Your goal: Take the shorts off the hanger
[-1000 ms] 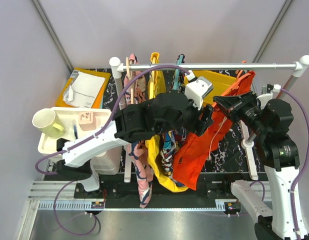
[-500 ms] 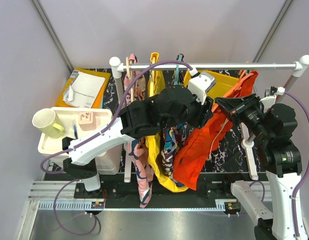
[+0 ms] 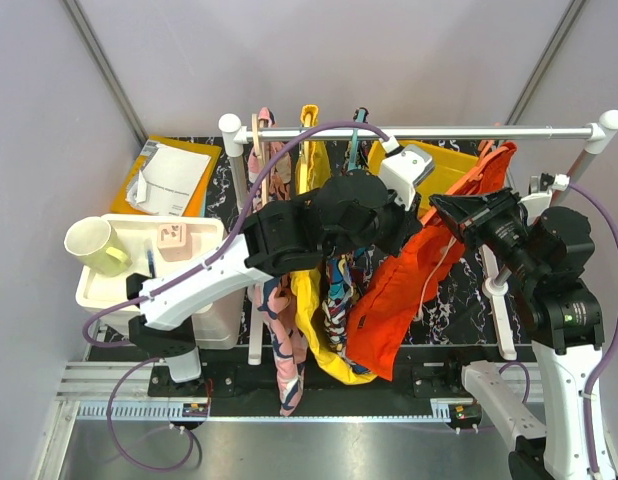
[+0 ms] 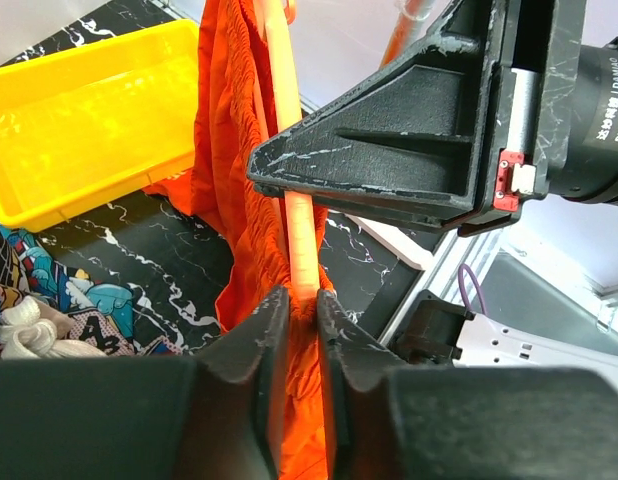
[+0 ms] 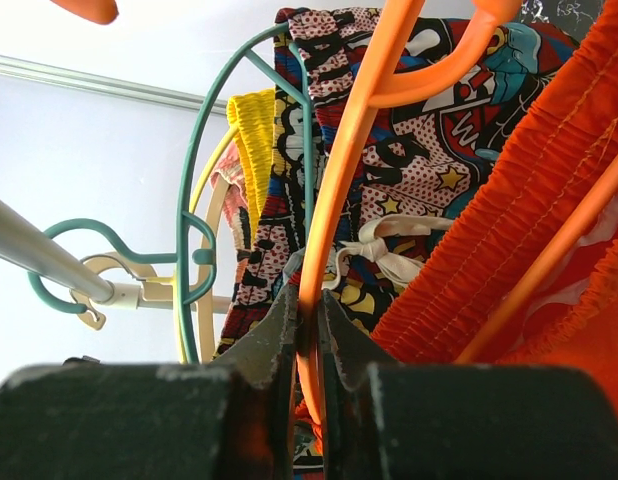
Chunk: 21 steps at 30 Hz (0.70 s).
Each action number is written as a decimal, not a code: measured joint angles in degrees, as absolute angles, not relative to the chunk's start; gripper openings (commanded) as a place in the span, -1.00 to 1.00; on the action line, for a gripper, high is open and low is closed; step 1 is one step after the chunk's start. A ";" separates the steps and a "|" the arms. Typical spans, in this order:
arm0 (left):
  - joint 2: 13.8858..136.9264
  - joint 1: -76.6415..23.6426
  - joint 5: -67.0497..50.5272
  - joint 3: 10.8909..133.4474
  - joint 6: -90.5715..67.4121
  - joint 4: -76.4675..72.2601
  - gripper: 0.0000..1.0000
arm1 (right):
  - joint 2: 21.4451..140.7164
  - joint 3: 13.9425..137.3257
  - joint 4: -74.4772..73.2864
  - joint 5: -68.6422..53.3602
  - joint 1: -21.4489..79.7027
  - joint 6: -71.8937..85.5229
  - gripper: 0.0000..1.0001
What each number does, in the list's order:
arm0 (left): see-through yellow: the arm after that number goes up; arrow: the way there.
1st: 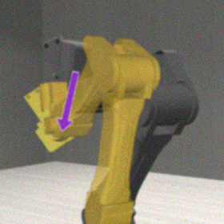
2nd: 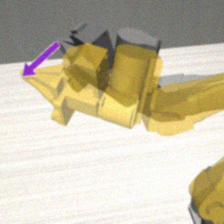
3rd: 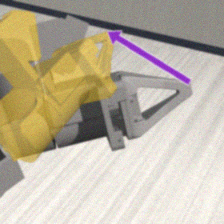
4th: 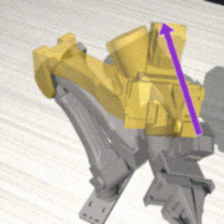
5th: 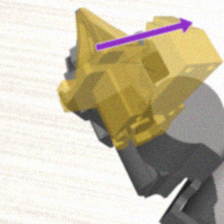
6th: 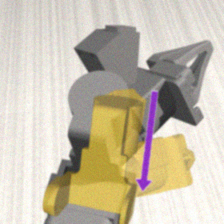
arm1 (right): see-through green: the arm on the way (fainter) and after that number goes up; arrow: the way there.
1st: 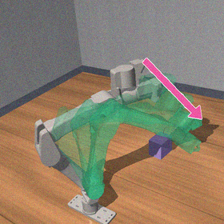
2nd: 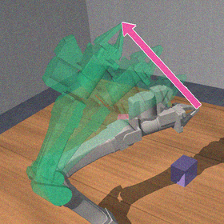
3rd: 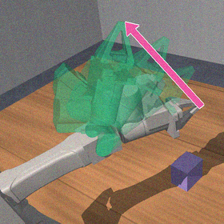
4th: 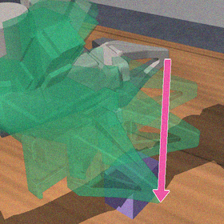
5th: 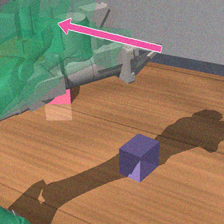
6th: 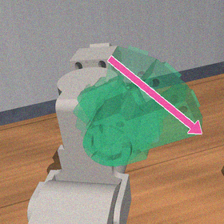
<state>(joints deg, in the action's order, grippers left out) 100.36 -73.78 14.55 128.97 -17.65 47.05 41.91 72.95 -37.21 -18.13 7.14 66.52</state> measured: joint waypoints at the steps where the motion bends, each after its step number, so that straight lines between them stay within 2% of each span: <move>1: 100.36 -73.78 14.48 128.97 -17.52 47.07 -1.00 | 41.98 72.97 -37.19 -18.13 7.14 66.74 -1.00; 11: 99.66 -73.52 14.09 127.70 -14.94 46.44 -1.00 | 43.46 72.97 -37.17 -18.33 7.14 68.79 -1.00; 21: 94.17 -74.19 13.93 119.15 -11.97 44.97 -1.00 | 47.86 74.83 -36.40 -16.64 7.25 72.12 -1.00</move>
<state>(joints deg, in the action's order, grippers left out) 94.17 -74.19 13.93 119.15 -11.97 44.97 47.86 74.83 -36.40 -16.64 7.25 72.12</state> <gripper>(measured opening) 0.023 0.130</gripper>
